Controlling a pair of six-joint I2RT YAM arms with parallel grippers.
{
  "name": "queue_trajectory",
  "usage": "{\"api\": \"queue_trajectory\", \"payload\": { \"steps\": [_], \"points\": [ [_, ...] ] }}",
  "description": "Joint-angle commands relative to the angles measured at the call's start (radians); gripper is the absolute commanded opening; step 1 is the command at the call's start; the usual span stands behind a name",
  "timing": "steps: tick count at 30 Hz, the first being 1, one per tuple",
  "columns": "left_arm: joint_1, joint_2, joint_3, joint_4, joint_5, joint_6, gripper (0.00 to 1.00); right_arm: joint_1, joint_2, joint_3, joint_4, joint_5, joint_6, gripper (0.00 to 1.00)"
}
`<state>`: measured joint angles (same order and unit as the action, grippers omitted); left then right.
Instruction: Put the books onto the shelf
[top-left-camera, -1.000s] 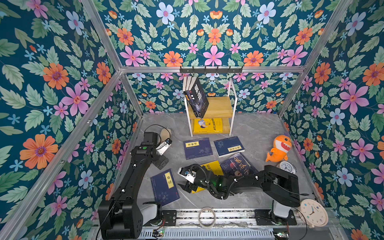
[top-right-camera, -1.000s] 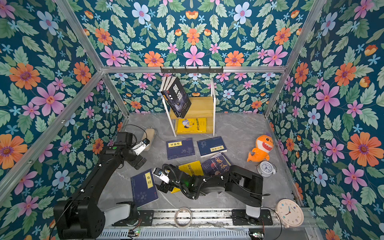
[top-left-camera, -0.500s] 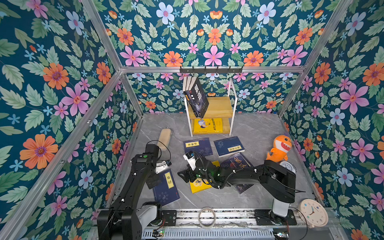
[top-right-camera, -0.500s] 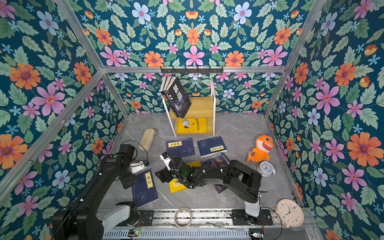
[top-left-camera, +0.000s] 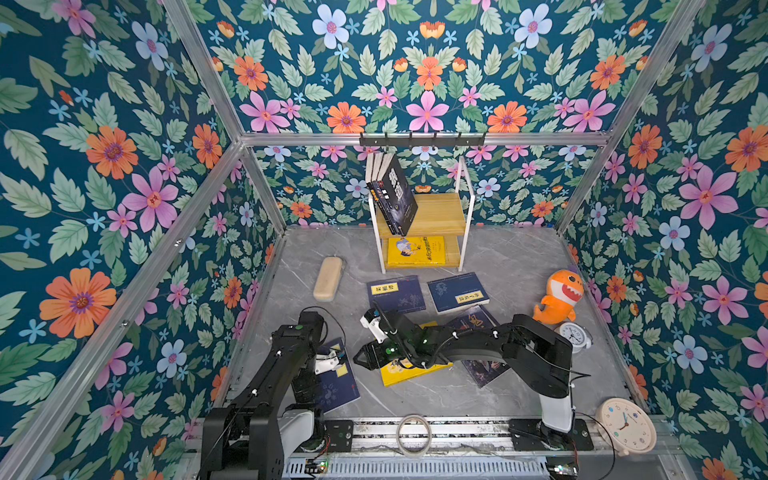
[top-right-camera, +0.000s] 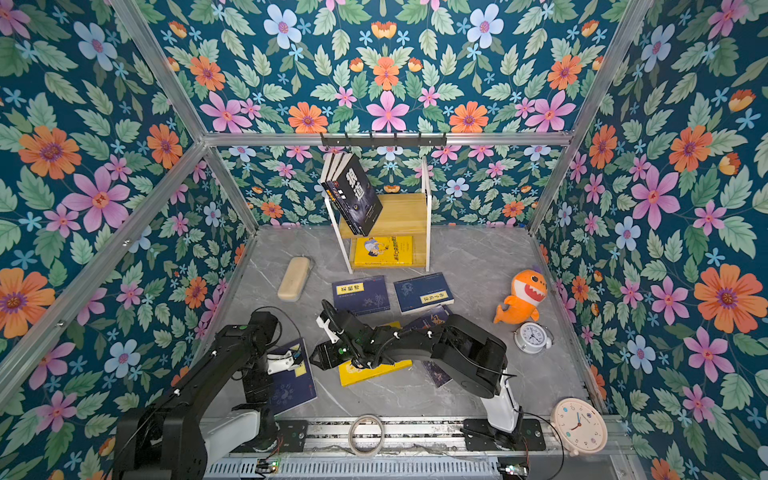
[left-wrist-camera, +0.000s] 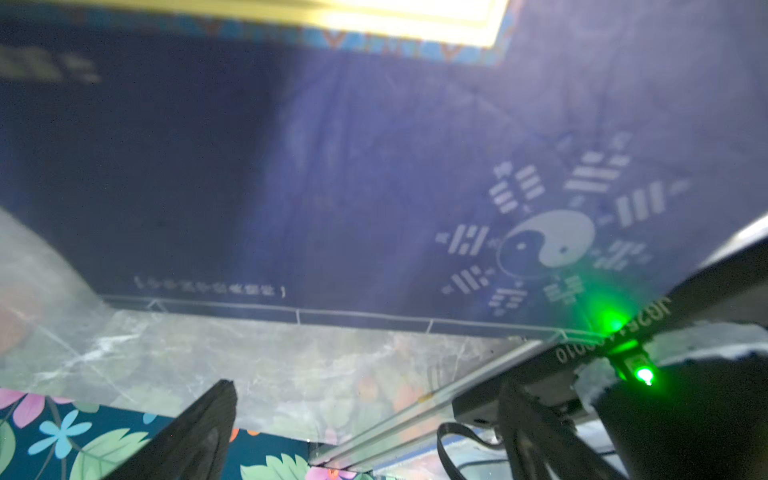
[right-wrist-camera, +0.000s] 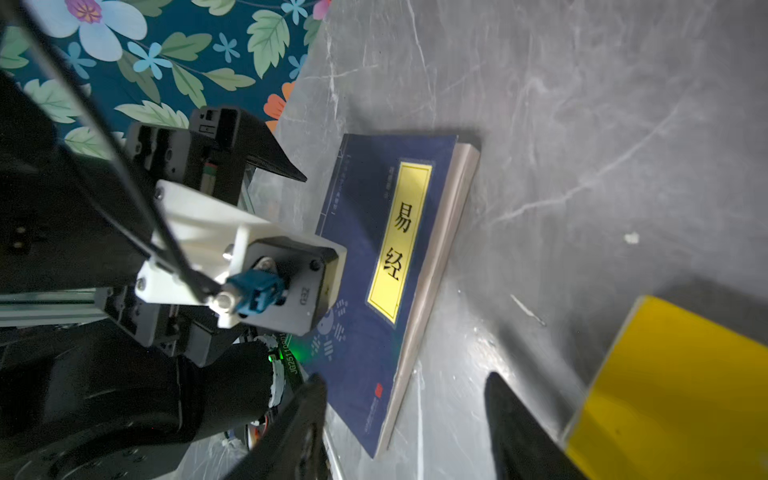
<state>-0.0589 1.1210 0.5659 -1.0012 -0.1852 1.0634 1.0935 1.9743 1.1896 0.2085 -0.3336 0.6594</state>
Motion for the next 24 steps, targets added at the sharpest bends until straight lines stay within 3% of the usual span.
{"api": "queue_trajectory", "payload": {
  "steps": [1,10,17,24],
  "points": [
    [-0.003,0.026,-0.007,0.101,0.057,-0.024,1.0,-0.013,-0.009,-0.009,0.022,-0.045,0.056,0.53],
    [-0.016,0.125,0.033,0.264,0.169,-0.069,1.0,-0.03,-0.038,-0.09,0.125,-0.054,0.107,0.53],
    [-0.018,0.204,0.07,0.44,0.152,-0.088,1.0,-0.032,-0.029,-0.079,0.115,-0.058,0.121,0.53],
    [-0.008,0.087,0.117,0.122,0.063,0.06,1.0,-0.033,-0.036,-0.099,0.116,-0.055,0.126,0.53]
  ]
}}
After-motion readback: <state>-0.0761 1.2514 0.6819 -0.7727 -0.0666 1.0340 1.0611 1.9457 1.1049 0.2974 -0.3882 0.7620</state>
